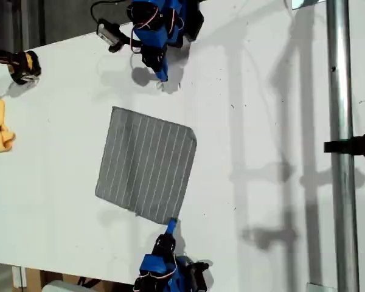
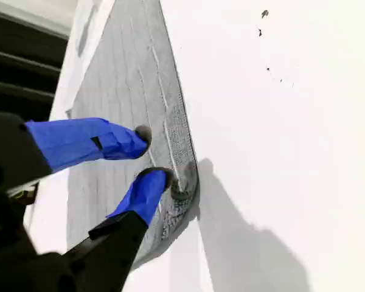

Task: Grasp corners of a towel and fold twice.

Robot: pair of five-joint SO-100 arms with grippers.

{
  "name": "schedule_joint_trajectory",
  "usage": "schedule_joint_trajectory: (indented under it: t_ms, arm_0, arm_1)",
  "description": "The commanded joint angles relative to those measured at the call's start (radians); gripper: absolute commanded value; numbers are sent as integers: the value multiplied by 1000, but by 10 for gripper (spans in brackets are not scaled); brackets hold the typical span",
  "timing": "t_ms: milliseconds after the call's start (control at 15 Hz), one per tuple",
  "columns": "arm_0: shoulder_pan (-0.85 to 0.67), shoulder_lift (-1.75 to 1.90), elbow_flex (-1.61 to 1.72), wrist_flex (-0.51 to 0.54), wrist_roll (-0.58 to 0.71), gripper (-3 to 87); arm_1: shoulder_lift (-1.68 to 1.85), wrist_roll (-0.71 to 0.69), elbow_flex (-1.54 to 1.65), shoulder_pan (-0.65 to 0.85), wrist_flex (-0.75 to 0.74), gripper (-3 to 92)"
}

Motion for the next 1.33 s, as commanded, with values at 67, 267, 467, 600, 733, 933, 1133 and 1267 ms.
schedule_joint_trajectory:
  t_ms: [67,267,467,600,733,933,1133,1267]
  arm_0:
    - [-106,2,3,-21,-354,-15]
    - [-106,2,3,-21,-354,-15]
    - [-106,2,3,-21,-354,-15]
    - [-106,2,3,-21,-354,-15]
    - [-109,2,3,-21,-354,-15]
    - [-110,2,5,-21,-354,-15]
    - [-112,2,5,-21,-354,-15]
    - [-112,2,5,-21,-356,-15]
  arm_1:
    - [12,89,-77,-60,6,-2]
    - [12,89,-77,-63,6,-2]
    - [12,89,-92,-63,6,-2]
    - [-8,77,-155,-80,-2,-2]
    - [-97,46,-267,-89,-18,-2]
    - [-408,5,-477,-143,-144,-2]
    - [-699,-37,-689,-187,-198,-2]
    - [-893,-83,-871,-207,-176,-2]
